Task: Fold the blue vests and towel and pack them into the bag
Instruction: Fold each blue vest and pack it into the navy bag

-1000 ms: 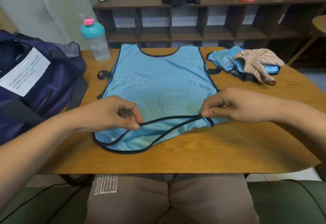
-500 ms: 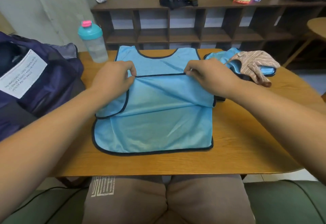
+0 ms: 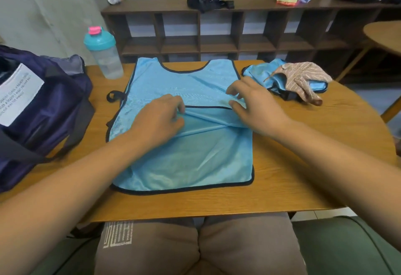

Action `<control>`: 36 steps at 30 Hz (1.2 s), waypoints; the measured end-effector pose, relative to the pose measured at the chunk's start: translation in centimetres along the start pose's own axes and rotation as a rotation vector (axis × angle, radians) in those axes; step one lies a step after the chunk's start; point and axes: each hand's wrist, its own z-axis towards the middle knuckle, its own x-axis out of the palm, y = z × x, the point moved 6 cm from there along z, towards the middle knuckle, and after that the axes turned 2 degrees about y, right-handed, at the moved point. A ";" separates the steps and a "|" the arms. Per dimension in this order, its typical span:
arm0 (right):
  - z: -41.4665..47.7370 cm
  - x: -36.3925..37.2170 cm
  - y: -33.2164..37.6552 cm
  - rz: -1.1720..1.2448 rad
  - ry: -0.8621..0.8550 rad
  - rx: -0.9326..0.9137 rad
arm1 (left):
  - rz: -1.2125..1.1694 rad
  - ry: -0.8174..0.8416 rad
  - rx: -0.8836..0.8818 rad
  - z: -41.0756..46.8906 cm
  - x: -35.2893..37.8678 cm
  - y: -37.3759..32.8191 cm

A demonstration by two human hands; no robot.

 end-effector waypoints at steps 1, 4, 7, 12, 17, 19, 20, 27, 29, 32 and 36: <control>-1.2 -0.8 0.1 0.018 -0.023 0.009 | -0.038 0.008 0.044 -0.8 0.5 -1.4; -5.3 -2.5 0.3 0.060 -0.048 0.039 | -0.119 0.059 0.184 -3.3 2.5 -5.2; -9.4 -2.8 0.3 0.114 0.067 0.061 | -0.213 0.107 0.320 -5.2 4.1 -8.4; -14.9 -1.8 1.0 0.213 0.196 -0.001 | -0.277 0.174 0.529 -6.9 5.6 -12.3; -17.0 -0.9 2.0 0.113 0.177 -0.096 | -0.330 0.164 0.499 -6.8 6.3 -11.5; -17.2 -0.8 2.4 0.035 0.178 -0.122 | -0.352 0.173 0.475 -6.7 6.4 -11.3; -17.2 -0.9 2.5 0.003 0.175 -0.134 | -0.362 0.184 0.467 -6.7 6.4 -11.3; -17.8 -2.0 2.7 -0.109 0.167 -0.159 | -0.372 0.203 0.451 -6.7 6.6 -11.4; -18.0 -2.2 2.9 -0.117 0.164 -0.166 | -0.358 0.198 0.458 -6.7 6.5 -11.5; -18.1 -2.1 3.1 -0.094 0.169 -0.191 | -0.345 0.202 0.453 -6.8 6.5 -11.5; -18.0 -1.6 2.8 -0.021 0.194 -0.191 | -0.341 0.206 0.446 -6.8 6.5 -11.5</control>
